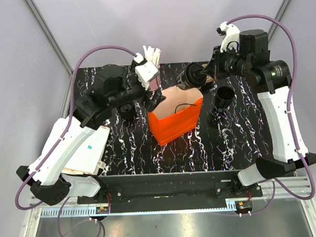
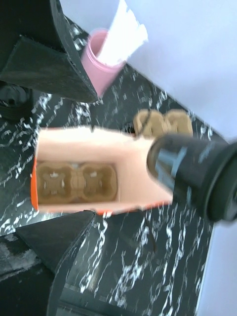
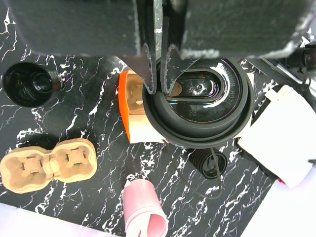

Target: Pack the takeout coffee

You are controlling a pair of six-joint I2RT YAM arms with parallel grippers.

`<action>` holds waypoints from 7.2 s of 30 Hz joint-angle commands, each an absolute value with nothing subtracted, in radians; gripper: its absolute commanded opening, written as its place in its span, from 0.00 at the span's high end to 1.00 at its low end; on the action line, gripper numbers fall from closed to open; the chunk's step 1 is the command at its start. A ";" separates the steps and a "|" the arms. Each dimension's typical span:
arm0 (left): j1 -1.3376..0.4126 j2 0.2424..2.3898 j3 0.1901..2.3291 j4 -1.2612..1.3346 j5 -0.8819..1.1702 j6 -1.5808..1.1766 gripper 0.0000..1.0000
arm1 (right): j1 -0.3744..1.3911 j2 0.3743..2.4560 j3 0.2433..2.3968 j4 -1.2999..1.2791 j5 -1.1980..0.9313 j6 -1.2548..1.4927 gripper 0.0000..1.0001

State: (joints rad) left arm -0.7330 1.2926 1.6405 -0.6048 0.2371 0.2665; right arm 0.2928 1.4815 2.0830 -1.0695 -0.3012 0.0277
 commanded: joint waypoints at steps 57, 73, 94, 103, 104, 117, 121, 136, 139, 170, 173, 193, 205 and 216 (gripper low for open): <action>-0.399 1.528 1.431 -0.075 0.557 -0.024 0.01 | 0.650 1.772 1.962 -1.078 -0.146 -0.086 1.00; -0.377 1.595 1.447 -0.014 0.646 -0.118 0.31 | 0.649 1.789 1.934 -1.052 -0.163 -0.084 1.00; -0.371 1.600 1.402 0.034 0.640 -0.169 0.48 | 0.652 1.827 1.941 -1.032 -0.137 -0.094 1.00; -0.373 1.594 1.384 0.051 0.649 -0.187 0.52 | 0.652 1.824 1.908 -1.003 -0.135 -0.104 1.00; -0.371 1.594 1.382 0.054 0.652 -0.189 0.52 | 0.650 1.824 1.907 -0.997 -0.133 -0.106 1.00; -0.374 1.585 1.361 0.072 0.658 -0.207 0.54 | 0.652 1.812 1.861 -0.940 -0.110 -0.124 1.00; -0.373 1.582 1.353 0.080 0.658 -0.213 0.54 | 0.652 1.798 1.839 -0.913 -0.110 -0.130 1.00; -0.374 1.557 1.325 0.101 0.661 -0.232 0.54 | 0.650 1.793 1.799 -0.848 -0.110 -0.135 1.00; -0.374 1.557 1.325 0.104 0.663 -0.233 0.54 | 0.652 1.795 1.795 -0.839 -0.109 -0.135 1.00; -0.373 1.568 1.324 0.095 0.630 -0.236 0.74 | 0.652 1.781 1.772 -0.818 -0.109 -0.140 1.00; -0.374 1.569 1.324 0.095 0.626 -0.236 0.74 | 0.653 1.781 1.769 -0.818 -0.104 -0.141 1.00; -0.374 1.578 1.325 0.091 0.598 -0.247 0.74 | 0.652 1.764 1.744 -0.799 -0.086 -0.141 1.00; -0.374 1.591 1.335 0.083 0.581 -0.258 0.75 | 0.652 1.756 1.733 -0.788 -0.075 -0.140 1.00; -0.376 1.606 1.354 0.049 0.499 -0.256 0.83 | 0.666 1.749 1.730 -0.787 -0.077 -0.143 1.00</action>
